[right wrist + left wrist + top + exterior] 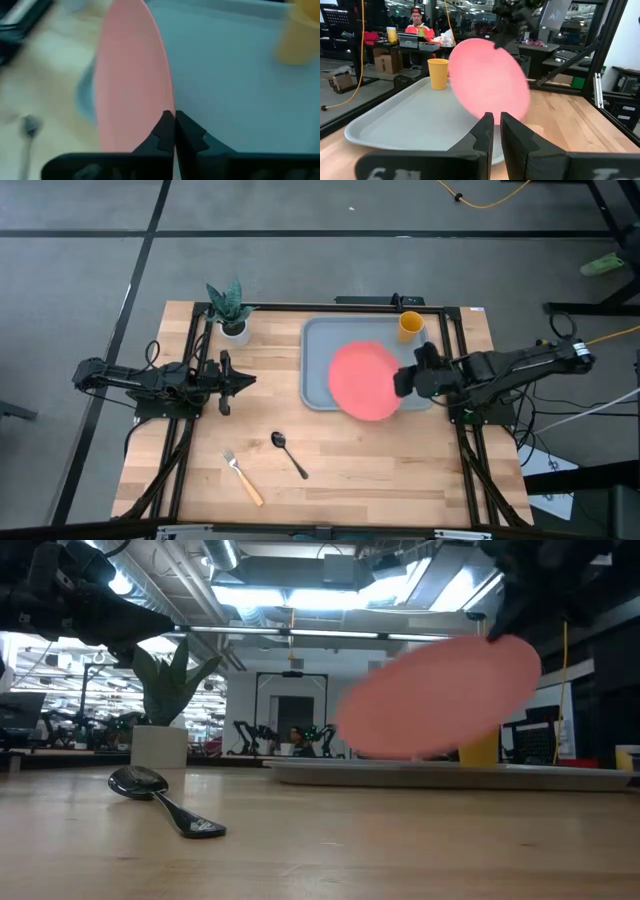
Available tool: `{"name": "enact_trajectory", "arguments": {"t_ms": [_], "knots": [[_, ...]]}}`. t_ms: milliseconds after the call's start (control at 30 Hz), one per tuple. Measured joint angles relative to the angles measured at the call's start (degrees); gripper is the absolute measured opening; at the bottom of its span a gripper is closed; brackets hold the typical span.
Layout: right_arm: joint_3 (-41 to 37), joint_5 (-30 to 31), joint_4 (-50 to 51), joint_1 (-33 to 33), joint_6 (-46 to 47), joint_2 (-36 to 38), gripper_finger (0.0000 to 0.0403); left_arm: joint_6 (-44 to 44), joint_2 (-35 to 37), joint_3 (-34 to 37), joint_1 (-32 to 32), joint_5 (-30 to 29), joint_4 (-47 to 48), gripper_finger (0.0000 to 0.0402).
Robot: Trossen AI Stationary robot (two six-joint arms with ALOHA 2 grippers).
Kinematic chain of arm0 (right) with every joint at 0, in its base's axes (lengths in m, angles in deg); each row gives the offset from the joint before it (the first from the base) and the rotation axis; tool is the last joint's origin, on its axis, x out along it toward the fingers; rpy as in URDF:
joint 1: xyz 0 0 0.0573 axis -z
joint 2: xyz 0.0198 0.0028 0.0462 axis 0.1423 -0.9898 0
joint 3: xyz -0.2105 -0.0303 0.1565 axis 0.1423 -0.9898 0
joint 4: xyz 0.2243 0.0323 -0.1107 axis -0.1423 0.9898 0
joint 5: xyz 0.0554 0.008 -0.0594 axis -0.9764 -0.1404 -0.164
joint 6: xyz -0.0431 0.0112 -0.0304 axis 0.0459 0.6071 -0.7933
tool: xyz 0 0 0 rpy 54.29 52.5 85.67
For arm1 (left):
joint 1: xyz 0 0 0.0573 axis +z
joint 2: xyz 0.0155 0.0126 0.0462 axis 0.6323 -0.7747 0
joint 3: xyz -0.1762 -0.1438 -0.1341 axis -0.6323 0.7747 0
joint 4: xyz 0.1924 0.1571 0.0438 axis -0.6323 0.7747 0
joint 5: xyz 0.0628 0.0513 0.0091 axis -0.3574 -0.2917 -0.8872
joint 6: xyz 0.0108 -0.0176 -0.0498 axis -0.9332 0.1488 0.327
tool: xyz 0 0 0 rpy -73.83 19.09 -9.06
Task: Pick and place plate/cup/fork/spoon on tray
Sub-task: Put the pink plate on the gray serving tray
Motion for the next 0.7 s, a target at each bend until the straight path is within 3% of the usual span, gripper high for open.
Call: {"name": "enact_trajectory", "arguments": {"t_ms": [100,400,700], "knots": [[-3.4,-0.6,1.3,2.0,3.3,1.8,0.0,0.0,0.0,0.0,0.0,0.0,0.0,0.0027],[-15.4,-0.7,-6.2,10.6,2.0,10.3,0.0,0.0,0.0,0.0,0.0,0.0,0.0,0.0027],[-32.2,-3.4,-29.3,17.7,0.3,16.5,0.0,0.0,0.0,0.0,0.0,-0.4,-0.1,0.0027]]}}
